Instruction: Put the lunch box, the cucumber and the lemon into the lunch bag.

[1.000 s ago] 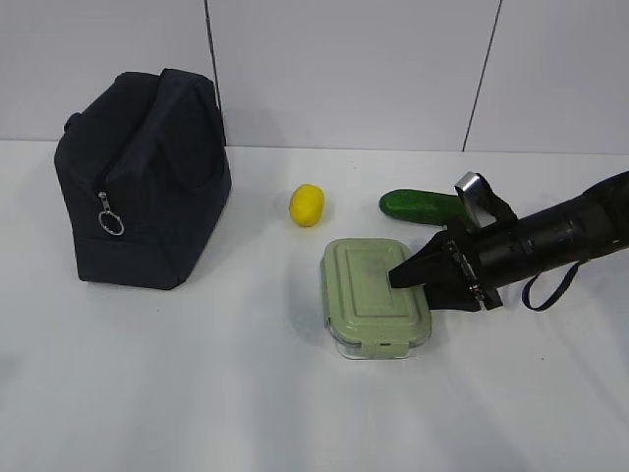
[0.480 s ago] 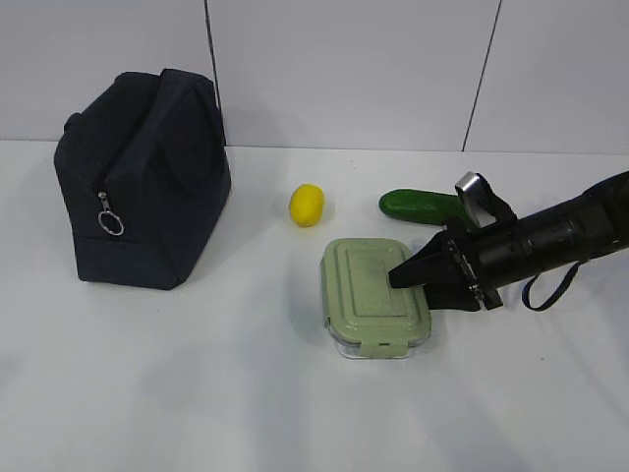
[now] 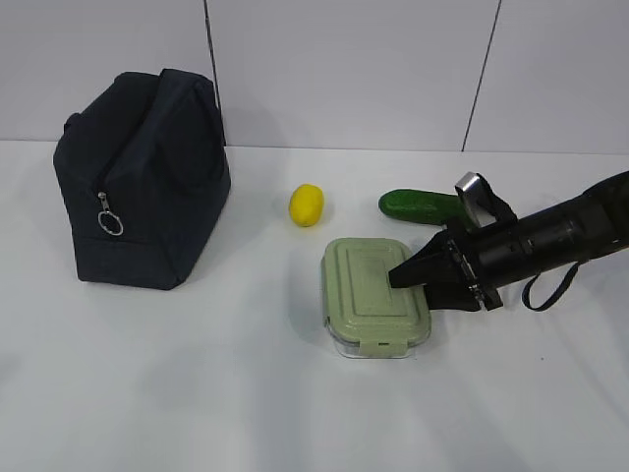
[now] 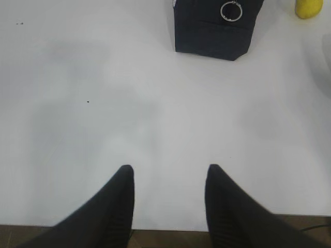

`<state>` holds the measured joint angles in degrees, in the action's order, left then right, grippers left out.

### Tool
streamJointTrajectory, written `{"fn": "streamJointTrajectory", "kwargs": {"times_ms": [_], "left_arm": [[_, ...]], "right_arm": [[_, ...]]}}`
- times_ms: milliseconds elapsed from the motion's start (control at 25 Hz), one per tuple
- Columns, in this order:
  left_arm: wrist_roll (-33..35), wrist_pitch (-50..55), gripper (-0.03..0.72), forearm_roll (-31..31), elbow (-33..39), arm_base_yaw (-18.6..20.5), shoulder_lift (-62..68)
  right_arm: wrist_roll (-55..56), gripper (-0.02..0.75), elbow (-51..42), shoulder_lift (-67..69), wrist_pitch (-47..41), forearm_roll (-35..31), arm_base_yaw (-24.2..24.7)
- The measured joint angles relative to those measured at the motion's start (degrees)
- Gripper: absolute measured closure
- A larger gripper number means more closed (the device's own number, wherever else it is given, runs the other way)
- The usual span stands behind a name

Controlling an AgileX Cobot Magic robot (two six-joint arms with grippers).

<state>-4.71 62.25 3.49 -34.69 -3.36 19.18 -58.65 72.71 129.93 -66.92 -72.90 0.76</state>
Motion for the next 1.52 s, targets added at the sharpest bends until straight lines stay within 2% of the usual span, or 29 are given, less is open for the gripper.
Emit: {"fn": "streamJointTrajectory", "kwargs": {"times_ms": [720,1160,1520], "left_arm": [[0.00,0.00,0.368,0.00,0.00,0.00,2.99],[0.00,-0.72,0.368,-2.66,-2.82,0.00,4.71],[0.00,-7.42,0.368,-0.57,-2.82,0.00,9.36]], "right_arm": [[2.66,0.337,0.00,-2.34,2.01,1.20,0.00],[3.91,0.337,0.00,-2.34,2.01,0.48,0.00],[5.12,0.337,1.92,-2.53,2.10,-0.73,0.00]]}}
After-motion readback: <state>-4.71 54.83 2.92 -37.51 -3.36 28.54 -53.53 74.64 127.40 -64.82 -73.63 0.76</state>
